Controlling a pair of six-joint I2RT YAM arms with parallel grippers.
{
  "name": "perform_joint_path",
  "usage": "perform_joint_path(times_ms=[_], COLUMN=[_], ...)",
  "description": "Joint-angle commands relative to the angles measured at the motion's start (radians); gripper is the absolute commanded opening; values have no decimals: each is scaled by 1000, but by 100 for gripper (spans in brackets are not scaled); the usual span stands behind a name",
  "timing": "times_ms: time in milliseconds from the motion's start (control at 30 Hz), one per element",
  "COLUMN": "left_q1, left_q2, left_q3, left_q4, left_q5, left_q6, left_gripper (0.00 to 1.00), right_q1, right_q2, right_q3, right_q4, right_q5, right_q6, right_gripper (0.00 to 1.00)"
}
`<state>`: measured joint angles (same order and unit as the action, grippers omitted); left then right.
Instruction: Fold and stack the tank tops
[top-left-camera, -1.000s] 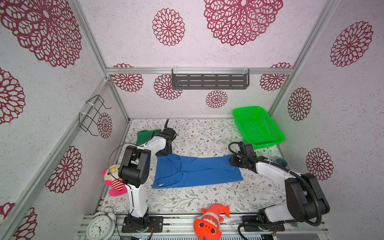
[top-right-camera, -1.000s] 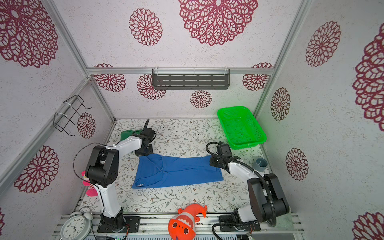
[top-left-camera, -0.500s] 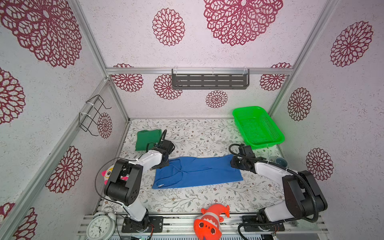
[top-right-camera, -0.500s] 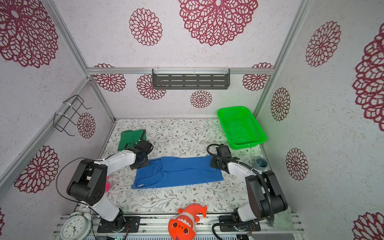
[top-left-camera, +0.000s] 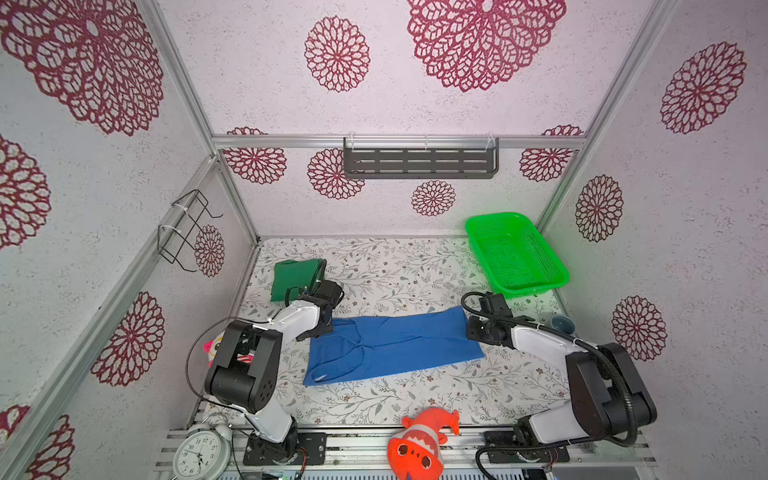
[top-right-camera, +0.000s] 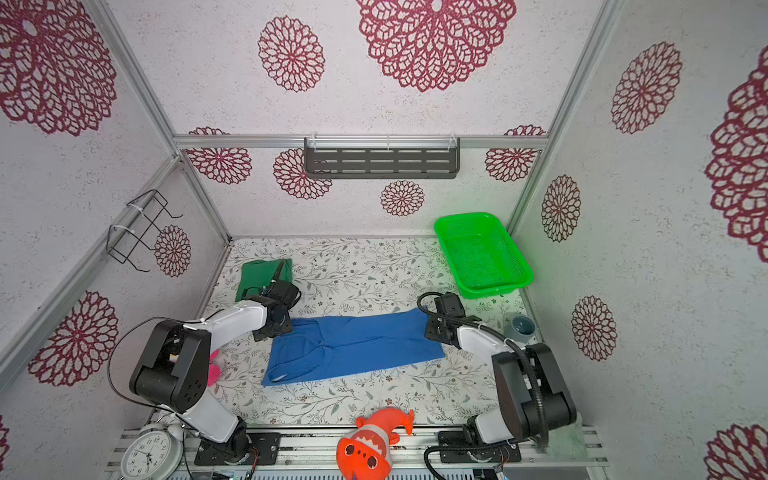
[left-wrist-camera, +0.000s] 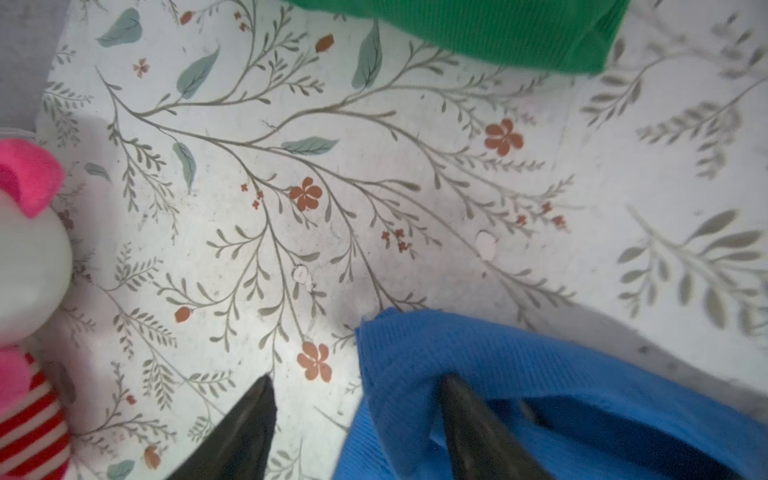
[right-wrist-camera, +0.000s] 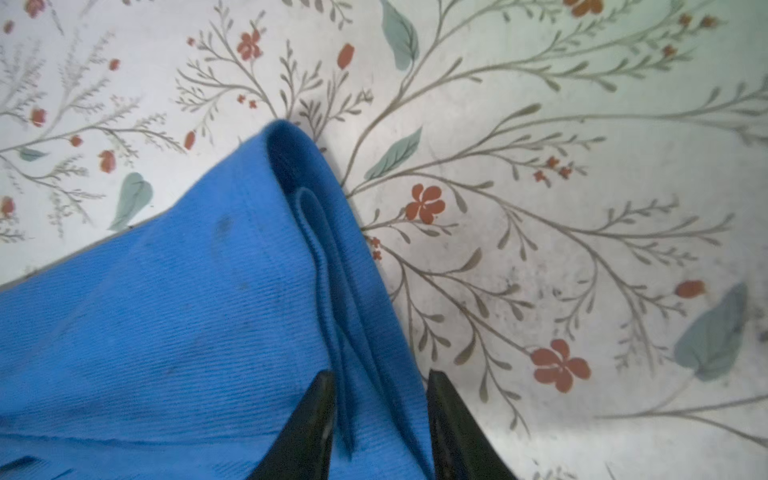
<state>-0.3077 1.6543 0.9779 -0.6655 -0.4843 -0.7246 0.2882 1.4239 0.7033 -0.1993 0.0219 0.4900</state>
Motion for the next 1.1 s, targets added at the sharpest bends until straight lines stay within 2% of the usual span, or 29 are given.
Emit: perform_joint_path(times_ms=[0, 100, 200, 333, 433, 667, 900, 1067], left_q1=[-36, -87, -146, -228, -266, -295, -303, -307], left_q2=[-72, -107, -125, -122, -88, 12, 50, 78], left_q3=[57, 100, 119, 117, 129, 148, 123, 119], left_q4=[-102, -203, -253, -174, -106, -53, -16, 5], left_q5=[-24, -25, 53, 231, 318, 372, 401, 415], left_q6=[4, -21, -60, -98, -119, -136, -157, -166], left_gripper=[73, 73, 69, 61, 56, 52, 51, 47], right_q1=[-4, -6, -6, -14, -17, -13, -12, -11], right_q2=[-80, -101, -101, -75, -54, -3, 25, 45], right_q3=[48, 50, 43, 28, 14, -3, -20, -29], right_q4=[-76, -112, -127, -116, -83, -8, 23, 44], right_q5=[-31, -75, -111, -135, -154, -205, -218, -225], right_q6=[-18, -21, -21, -16, -6, 25, 35, 42], right_gripper=[41, 42, 44, 47, 47, 46, 46, 46])
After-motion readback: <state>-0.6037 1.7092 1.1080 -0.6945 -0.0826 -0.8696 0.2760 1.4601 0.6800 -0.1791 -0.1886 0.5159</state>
